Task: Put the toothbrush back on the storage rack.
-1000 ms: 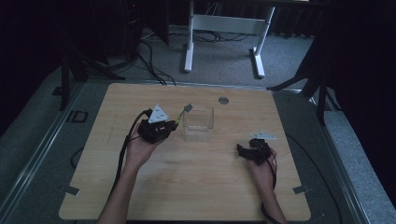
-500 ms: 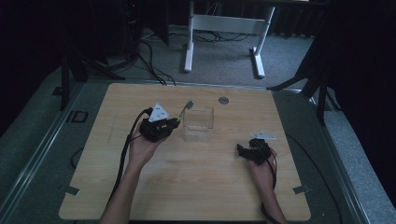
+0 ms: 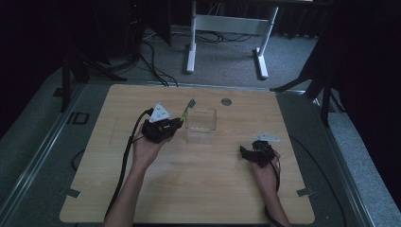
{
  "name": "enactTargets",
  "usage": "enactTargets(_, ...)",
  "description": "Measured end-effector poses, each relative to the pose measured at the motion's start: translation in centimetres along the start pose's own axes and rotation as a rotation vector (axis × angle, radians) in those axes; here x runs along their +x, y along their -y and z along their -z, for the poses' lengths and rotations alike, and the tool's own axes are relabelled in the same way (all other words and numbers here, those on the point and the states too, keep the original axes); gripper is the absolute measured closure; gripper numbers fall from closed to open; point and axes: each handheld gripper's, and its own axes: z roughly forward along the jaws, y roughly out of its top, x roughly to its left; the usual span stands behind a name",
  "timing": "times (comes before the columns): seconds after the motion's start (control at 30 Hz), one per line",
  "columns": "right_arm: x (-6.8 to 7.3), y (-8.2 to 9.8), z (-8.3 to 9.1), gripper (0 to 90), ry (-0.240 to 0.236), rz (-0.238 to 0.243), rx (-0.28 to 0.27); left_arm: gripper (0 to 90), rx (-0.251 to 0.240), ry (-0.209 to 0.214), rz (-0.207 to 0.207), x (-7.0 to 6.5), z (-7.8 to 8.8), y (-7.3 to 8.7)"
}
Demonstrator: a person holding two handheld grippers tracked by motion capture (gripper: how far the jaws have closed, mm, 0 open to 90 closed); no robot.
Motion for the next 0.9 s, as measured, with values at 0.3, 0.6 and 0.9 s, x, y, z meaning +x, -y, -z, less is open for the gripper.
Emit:
enactTargets(0.3, 0.0, 0.0, 0.0, 27.2, 0.0, 0.0, -0.001, 81.6, -0.031, 0.012, 0.035, -0.09, -0.22, -0.11)
enactTargets(0.6, 0.0, 0.0, 0.0, 27.2, 0.0, 0.0, -0.001, 81.7, -0.055, 0.021, 0.057, -0.21, -0.51, -0.25)
enactTargets(0.9, 0.0, 0.0, 0.0, 27.2, 0.0, 0.0, 0.0, 81.6, -0.077, 0.025, 0.094, -0.23, -0.73, -0.36)
